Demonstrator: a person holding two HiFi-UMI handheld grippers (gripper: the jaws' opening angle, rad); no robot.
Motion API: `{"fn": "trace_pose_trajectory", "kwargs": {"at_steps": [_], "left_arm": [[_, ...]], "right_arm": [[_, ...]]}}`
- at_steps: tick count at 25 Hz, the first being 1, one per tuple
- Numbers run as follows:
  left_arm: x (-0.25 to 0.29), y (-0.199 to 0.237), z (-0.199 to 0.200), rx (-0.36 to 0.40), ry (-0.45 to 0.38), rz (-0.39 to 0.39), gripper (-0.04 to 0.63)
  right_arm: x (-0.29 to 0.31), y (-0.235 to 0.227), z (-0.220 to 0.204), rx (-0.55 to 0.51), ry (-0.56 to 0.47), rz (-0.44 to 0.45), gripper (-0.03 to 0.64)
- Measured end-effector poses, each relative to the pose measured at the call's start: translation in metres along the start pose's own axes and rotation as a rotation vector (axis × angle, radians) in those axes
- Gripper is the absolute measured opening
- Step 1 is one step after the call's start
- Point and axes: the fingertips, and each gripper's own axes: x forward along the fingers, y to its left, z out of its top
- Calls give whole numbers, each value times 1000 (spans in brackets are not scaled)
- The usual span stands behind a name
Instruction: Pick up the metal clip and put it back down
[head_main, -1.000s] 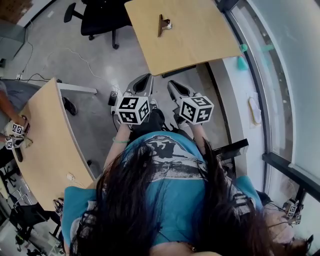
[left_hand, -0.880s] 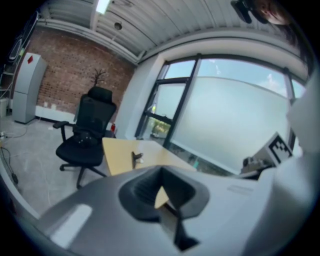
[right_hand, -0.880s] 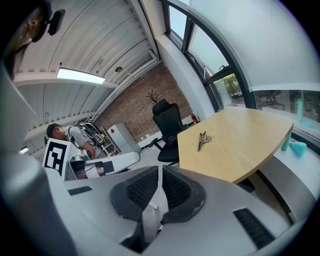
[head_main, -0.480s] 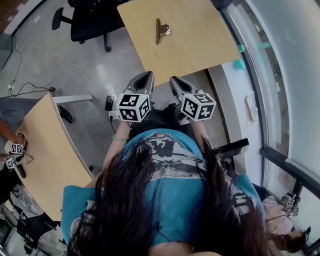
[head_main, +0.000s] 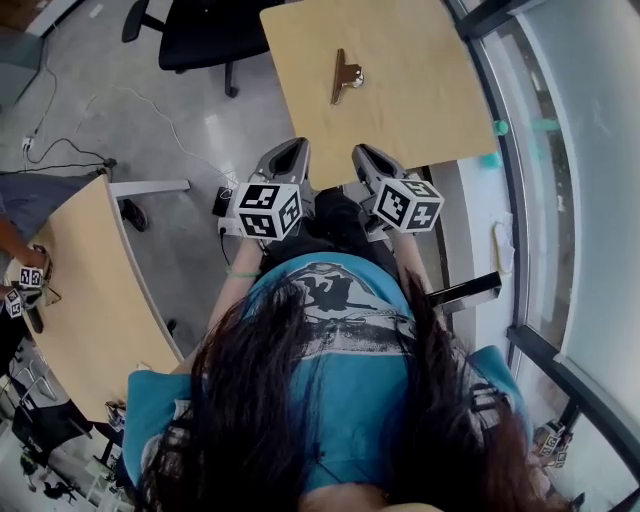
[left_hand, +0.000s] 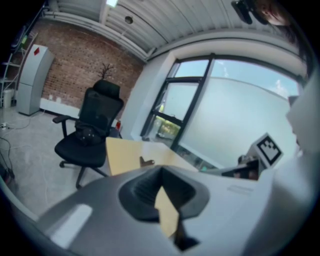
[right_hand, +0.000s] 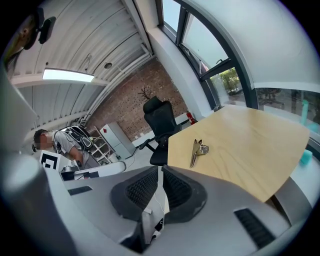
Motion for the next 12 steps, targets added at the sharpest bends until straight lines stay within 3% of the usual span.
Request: {"fn": "trace_pose_trajectory", "kwargs": {"at_steps": [6, 12], "left_arm": [[36, 12, 20, 7, -23, 57, 3], [75, 29, 31, 2, -20, 114, 3]], "right_arm": [[38, -35, 41, 32, 15, 79, 35], [91, -85, 72, 24, 83, 69, 37]]}}
